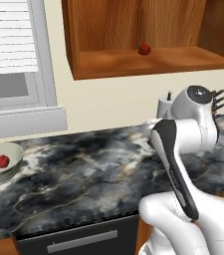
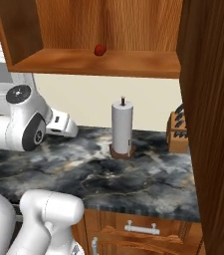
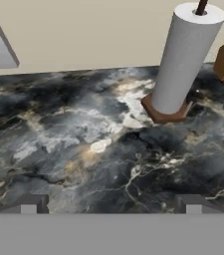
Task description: Pick the bell peppers from the cabinet and place them in one bowl. Pick the corn from the sink and place it in the other bowl.
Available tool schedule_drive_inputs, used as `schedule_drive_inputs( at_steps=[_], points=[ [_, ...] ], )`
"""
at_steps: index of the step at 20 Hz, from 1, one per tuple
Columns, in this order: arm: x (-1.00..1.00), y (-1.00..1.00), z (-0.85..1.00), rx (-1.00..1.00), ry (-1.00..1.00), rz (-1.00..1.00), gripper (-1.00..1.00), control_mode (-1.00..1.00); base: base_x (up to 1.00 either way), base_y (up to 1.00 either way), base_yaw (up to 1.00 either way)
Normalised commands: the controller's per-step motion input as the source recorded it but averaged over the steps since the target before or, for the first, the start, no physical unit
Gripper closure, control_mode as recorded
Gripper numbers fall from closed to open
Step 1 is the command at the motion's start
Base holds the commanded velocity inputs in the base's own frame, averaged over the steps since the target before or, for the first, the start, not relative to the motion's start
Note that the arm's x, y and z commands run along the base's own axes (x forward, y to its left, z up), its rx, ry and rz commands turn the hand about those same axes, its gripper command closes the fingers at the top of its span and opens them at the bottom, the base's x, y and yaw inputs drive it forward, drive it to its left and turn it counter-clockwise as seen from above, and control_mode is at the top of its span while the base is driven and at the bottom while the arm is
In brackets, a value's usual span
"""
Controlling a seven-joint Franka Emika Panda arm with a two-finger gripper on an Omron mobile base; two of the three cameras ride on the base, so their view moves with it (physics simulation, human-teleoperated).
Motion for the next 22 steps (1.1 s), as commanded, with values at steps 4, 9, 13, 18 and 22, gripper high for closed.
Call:
schedule_drive_inputs(
  at_steps=[4,9,13,18,22],
  points=[
    [-0.52,-0.1,0.02,0.0,-0.16,0.0,-1.0,-1.0,0.0,0.0,0.0],
    [-0.17,-0.2,0.24,0.0,-0.01,-0.09,-1.0,-1.0,0.0,0.0,0.0],
    [-0.05,-0.3,0.79,0.0,0.13,-0.12,-1.0,-1.0,0.0,0.0,0.0],
    [-0.33,-0.33,0.75,0.02,0.05,-0.11,-1.0,-1.0,0.0,0.0,0.0],
    [-0.46,-0.35,0.58,0.08,0.0,-0.02,-1.0,-1.0,0.0,0.0,0.0]
  ],
)
